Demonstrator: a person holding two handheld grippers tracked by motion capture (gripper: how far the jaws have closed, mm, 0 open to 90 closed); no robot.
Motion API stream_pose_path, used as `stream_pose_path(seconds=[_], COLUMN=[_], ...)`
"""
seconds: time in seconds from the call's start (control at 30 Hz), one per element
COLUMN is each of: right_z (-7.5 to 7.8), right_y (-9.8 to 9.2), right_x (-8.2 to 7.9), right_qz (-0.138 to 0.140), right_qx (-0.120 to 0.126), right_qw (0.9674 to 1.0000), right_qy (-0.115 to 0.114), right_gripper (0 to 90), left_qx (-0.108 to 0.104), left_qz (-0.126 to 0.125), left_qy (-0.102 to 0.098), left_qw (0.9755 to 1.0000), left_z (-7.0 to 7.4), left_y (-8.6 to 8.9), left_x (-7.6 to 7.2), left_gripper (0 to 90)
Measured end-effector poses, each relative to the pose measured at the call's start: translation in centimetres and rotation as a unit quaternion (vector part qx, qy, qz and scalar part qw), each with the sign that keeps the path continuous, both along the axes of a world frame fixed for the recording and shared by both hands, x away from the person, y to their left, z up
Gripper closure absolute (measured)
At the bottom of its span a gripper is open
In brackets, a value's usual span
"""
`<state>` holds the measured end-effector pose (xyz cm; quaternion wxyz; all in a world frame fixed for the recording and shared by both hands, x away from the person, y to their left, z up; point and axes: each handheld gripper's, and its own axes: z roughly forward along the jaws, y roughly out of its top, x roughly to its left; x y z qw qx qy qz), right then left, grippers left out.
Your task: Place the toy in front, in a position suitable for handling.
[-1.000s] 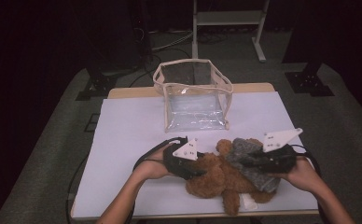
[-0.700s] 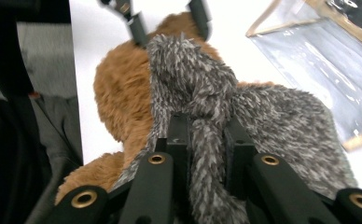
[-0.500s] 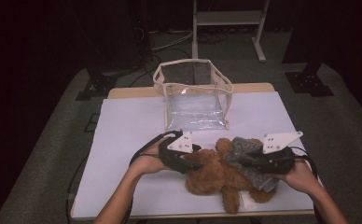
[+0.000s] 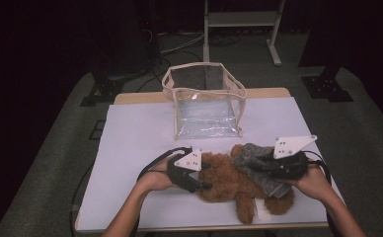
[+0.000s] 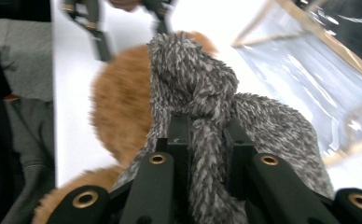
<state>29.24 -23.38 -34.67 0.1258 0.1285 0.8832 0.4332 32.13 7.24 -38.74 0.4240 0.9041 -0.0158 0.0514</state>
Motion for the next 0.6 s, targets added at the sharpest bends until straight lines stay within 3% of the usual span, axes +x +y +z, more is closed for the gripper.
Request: stream_pose_path(seconds=[0.13, 0.23, 0.43, 0.6], right_z=[-0.5, -1.8, -2.1, -2.0], right_y=[1.8, 2.3, -1.8, -2.9], right_x=[-0.7, -0.8, 0.1, 0.1], right_qz=[0.023, 0.025, -0.009, -0.026], right_qx=[-0.014, -0.054, -0.017, -0.008], right_qw=[0.9996, 0.9980, 0.9998, 0.9996], right_qy=[-0.010, -0.023, -0.004, -0.003], right_gripper=[76.2, 75.9, 76.5, 76.5], left_qx=[0.001, 0.005, 0.006, 0.012], left_qz=[0.010, 0.007, 0.004, 0.005], left_qy=[-0.006, -0.012, -0.017, -0.011], left_qw=[0.9999, 0.9999, 0.9998, 0.9999], left_z=[-0.1, 0.0, 0.4, -0.5], left_y=[-0.8, -1.2, -0.5, -0.7], left_x=[0.1, 0.0, -0.6, -0.4], left_gripper=[44.3, 44.1, 40.0, 42.4])
